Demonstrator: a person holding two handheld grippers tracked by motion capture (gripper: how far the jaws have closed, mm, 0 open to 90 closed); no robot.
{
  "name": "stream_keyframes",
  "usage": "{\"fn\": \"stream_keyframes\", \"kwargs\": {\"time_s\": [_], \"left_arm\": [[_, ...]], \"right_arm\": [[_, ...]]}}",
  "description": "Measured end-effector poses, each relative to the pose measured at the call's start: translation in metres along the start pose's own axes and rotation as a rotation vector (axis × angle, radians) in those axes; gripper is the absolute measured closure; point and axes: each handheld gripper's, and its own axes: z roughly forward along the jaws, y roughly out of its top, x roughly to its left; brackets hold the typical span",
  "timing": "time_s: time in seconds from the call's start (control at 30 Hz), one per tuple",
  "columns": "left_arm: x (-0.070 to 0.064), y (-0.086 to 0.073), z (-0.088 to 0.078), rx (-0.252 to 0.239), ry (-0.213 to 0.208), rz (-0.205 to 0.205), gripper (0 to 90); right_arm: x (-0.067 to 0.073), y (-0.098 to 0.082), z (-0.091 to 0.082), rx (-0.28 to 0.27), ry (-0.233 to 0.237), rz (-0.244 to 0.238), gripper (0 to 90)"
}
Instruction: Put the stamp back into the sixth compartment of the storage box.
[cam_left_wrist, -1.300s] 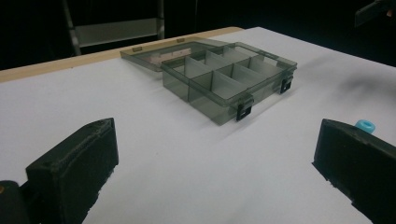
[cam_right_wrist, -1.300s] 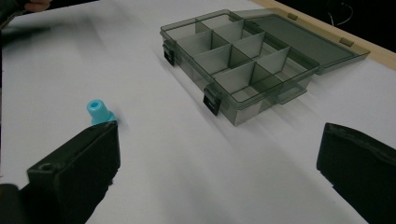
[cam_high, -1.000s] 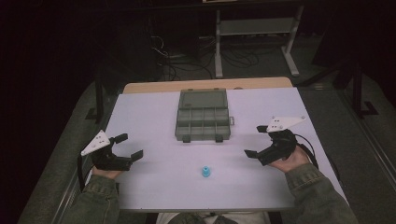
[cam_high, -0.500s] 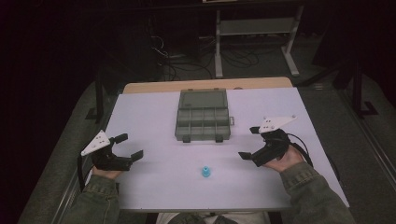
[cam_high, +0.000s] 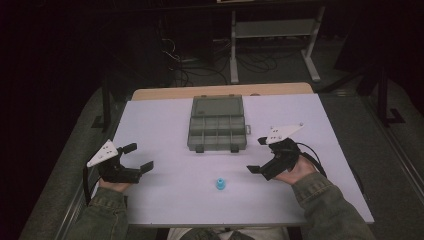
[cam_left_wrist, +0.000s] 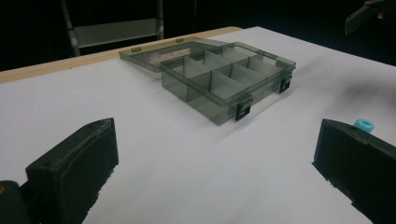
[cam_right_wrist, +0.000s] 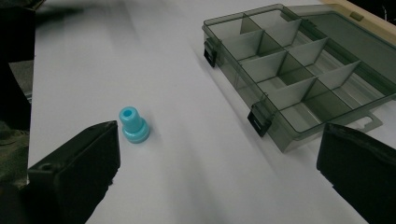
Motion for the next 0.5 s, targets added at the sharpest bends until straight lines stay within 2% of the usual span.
{"fn": "stream_keyframes", "kwargs": {"time_s": [0.5], "left_arm": [[0.000, 0.000, 0.000, -0.001, -0.002, 0.000, 0.0]], "right_arm": [[0.010, 0.012, 0.022, 0.040, 0.053, -0.041, 0.0]]}}
